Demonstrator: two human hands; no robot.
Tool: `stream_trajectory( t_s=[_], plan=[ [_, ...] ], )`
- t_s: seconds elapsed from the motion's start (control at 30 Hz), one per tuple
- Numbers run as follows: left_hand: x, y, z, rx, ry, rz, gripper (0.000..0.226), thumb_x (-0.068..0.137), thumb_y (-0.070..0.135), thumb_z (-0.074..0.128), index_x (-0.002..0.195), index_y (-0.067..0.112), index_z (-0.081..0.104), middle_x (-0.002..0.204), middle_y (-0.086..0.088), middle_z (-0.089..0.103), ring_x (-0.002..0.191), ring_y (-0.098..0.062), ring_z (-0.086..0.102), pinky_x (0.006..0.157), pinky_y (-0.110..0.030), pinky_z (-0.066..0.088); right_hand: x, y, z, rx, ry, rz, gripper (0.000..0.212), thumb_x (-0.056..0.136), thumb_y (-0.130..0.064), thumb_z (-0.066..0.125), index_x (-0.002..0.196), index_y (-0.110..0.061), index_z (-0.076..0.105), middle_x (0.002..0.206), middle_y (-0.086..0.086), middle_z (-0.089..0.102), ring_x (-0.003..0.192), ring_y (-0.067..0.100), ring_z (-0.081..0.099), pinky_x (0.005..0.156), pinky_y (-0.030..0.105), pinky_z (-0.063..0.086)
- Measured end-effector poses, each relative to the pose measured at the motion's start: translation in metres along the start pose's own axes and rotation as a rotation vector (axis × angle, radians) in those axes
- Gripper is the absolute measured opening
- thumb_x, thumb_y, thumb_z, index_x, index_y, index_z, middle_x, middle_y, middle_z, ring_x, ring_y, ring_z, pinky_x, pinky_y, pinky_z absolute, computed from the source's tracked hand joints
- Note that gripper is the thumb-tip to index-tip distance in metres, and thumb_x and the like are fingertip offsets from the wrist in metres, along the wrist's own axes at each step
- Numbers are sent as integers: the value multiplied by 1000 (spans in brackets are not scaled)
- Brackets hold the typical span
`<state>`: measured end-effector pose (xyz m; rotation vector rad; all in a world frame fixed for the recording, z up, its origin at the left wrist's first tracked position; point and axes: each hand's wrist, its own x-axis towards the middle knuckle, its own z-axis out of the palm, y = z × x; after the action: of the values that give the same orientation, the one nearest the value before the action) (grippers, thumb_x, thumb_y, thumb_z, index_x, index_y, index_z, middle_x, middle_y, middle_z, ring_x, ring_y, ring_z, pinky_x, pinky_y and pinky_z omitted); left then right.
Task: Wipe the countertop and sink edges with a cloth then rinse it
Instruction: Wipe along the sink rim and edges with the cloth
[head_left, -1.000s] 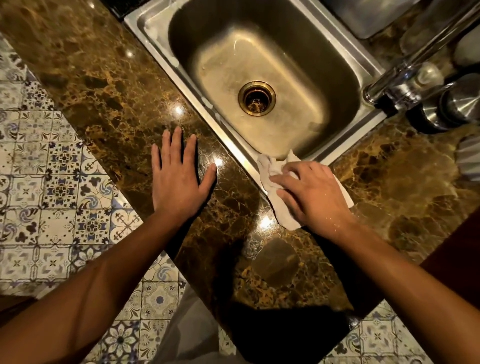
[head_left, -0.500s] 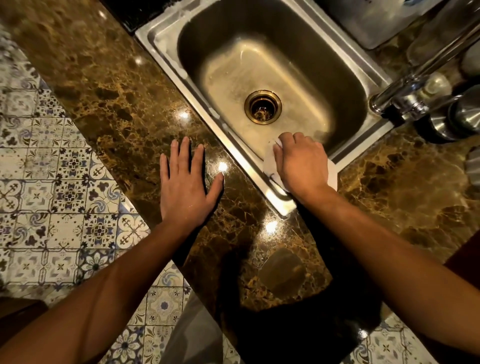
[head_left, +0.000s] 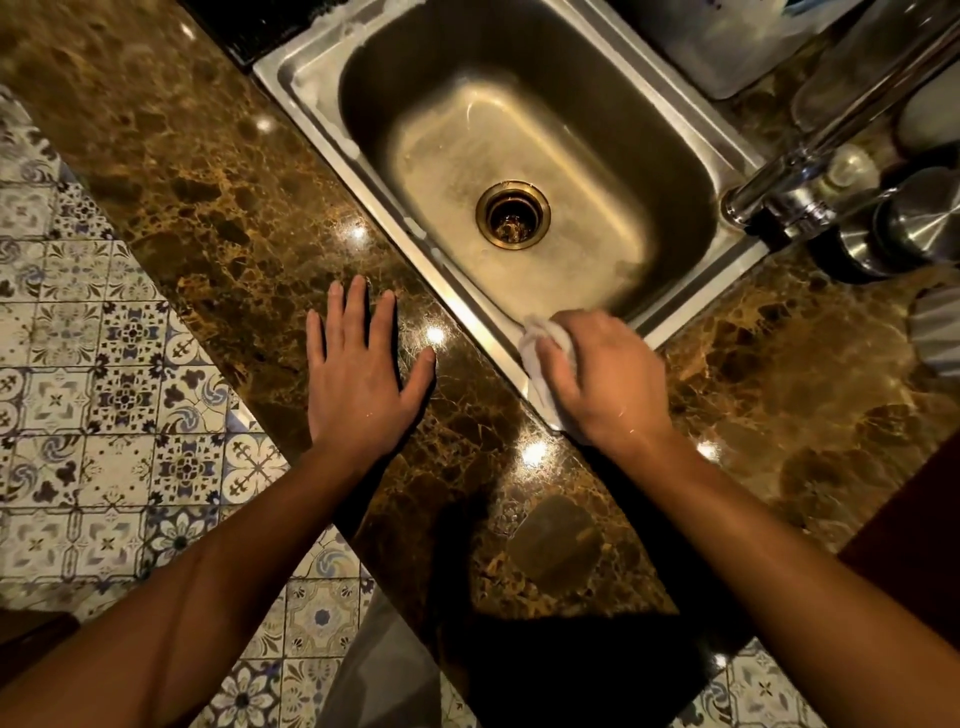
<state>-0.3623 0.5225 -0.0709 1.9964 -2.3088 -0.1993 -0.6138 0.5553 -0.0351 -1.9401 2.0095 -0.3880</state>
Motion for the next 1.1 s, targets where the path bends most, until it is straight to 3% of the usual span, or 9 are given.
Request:
stream_trajectory(
  t_s=[0.13,0.3,0.53,0.67,0.83,0.93,1.1],
  plan=[
    [-2,0,2,-10,5,2,76,103,62,33,161,14,31,172,-15,16,161,-31,6,129,-55,9,3,4,24,-179,50,-36,34,105,-44,49,120,-20,67,97,9,66,89,32,60,79,43,41],
    [0,1,1,-4,-1,-2,76,102,62,33,161,14,30,172,-15,15,161,-30,6,130,-54,8,27,10,25,-249,82,-74,33,105,-42,49,116,-17,67,99,11,66,87,34,61,77,42,37],
    [1,2,-1,-1,-2,-6,77,102,63,32,161,15,30,173,-14,16,161,-29,6,130,-54,9,60,22,7,-4,132,83,29,105,-42,50,121,-18,58,109,6,67,95,29,63,76,37,42],
    [0,2,1,4,2,-10,77,102,63,31,161,15,30,172,-14,16,161,-29,7,130,-54,9,26,-5,-8,175,157,35,30,109,-43,43,112,-18,58,98,-1,63,81,18,58,68,33,44],
    [0,1,0,3,3,-11,77,102,63,32,161,15,31,172,-14,17,161,-30,8,129,-54,10,-25,-8,26,-19,70,-87,32,100,-39,55,113,-12,68,108,9,60,95,27,54,80,40,41],
    [0,2,0,-5,3,-9,76,102,62,33,161,14,31,172,-14,17,161,-30,7,130,-54,9,-35,2,27,-90,132,-74,29,101,-38,58,112,-15,71,106,10,61,95,30,55,79,43,40],
    [0,2,0,-13,3,-8,75,102,61,35,161,13,32,172,-15,17,161,-30,7,130,-54,7,-18,20,11,-232,71,-17,30,105,-41,52,114,-20,71,102,8,61,93,28,54,81,43,39]
  ],
)
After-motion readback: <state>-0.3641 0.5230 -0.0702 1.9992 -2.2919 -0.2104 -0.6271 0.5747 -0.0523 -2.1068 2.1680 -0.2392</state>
